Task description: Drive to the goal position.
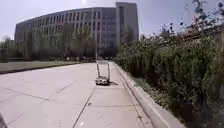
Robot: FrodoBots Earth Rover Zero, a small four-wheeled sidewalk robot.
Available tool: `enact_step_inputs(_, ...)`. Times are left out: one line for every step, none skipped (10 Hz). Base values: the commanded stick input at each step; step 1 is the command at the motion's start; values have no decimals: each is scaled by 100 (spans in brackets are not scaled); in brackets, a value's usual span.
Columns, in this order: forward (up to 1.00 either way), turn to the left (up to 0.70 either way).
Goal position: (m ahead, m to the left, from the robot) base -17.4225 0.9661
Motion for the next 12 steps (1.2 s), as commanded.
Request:
enact_step_inputs(0, 62)
enact_step_inputs(0, 70)
enact_step_inputs(0, 70)
enact_step_inputs(0, 70)
enact_step_inputs(0, 70)
enact_step_inputs(0, 70)
enact_step_inputs(0, 70)
enact_step_inputs(0, 70)
enact_step_inputs(0, 70)
enact_step_inputs(0, 70)
enact_step_inputs(0, 70)
enact_step_inputs(0, 70)
